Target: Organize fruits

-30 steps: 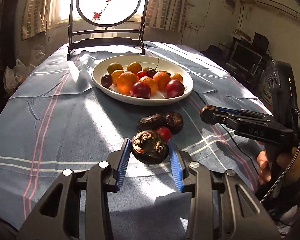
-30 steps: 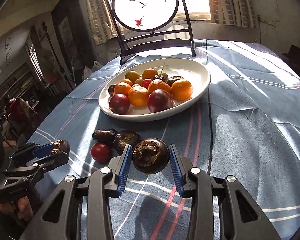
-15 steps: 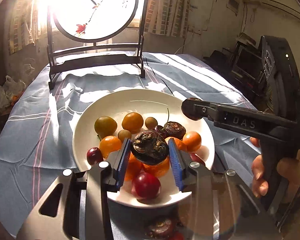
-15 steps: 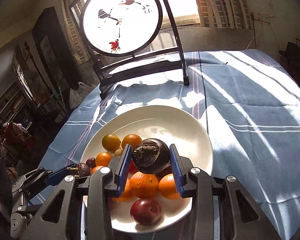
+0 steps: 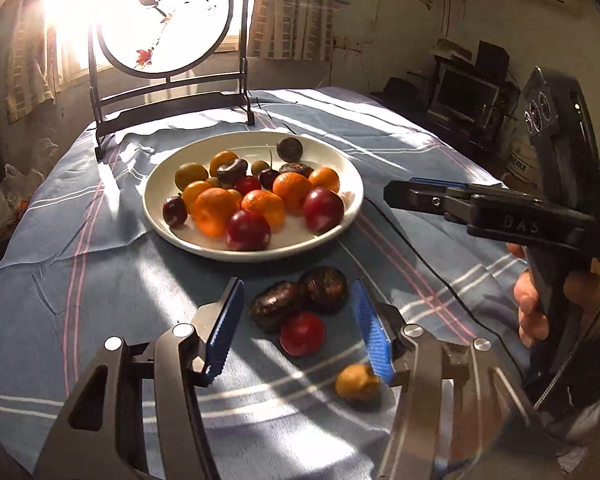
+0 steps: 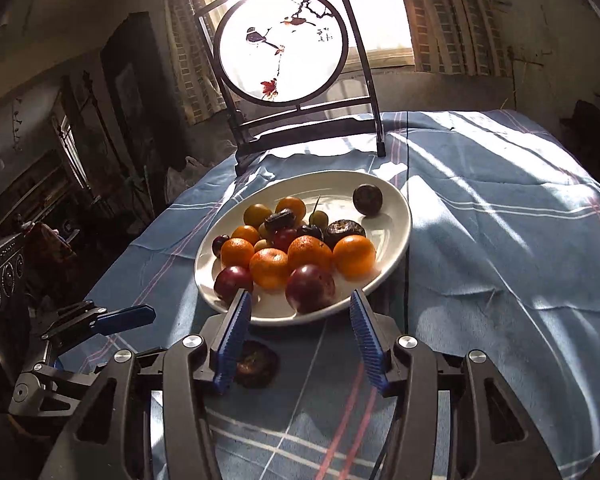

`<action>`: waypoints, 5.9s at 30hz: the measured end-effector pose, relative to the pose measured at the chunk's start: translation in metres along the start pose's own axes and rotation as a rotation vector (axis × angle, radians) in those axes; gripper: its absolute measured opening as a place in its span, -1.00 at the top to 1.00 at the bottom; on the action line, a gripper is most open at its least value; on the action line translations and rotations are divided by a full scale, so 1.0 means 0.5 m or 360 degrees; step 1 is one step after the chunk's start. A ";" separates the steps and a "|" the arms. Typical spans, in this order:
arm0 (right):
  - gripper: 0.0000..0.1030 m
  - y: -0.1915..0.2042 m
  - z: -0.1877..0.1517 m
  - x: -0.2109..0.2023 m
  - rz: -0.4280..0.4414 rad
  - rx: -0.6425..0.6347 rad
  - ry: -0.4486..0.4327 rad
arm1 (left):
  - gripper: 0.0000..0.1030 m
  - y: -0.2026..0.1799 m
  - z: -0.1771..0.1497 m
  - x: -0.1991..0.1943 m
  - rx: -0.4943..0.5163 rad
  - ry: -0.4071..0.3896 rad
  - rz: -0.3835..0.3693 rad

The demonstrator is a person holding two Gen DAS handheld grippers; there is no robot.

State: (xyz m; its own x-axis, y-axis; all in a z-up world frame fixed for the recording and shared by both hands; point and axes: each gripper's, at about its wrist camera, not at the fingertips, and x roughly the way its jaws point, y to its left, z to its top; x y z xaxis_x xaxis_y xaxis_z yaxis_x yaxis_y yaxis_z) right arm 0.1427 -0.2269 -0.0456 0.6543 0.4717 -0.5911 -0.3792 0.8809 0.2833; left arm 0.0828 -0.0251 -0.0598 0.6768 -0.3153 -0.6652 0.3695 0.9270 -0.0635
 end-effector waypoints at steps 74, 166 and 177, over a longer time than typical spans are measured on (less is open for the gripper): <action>0.01 0.033 0.027 0.054 0.0040 -0.0028 0.0138 | -0.21 0.077 0.016 0.010 -0.0146 -0.0090 0.0239; -0.92 0.111 -0.123 -0.314 -0.0309 -0.0193 -0.0229 | -0.90 -0.045 -0.066 -0.261 -0.0274 -0.0192 0.0370; -0.92 0.113 -0.131 -0.356 -0.0312 -0.0187 -0.0294 | -0.90 -0.049 -0.063 -0.301 -0.0309 -0.0250 0.0503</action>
State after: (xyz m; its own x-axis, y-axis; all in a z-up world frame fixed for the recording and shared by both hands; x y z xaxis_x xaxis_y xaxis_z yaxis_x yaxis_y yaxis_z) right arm -0.0381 -0.2639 0.0261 0.8265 0.3015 -0.4754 -0.2998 0.9505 0.0816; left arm -0.0480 0.0062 0.0185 0.8326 -0.0221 -0.5535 0.0108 0.9997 -0.0236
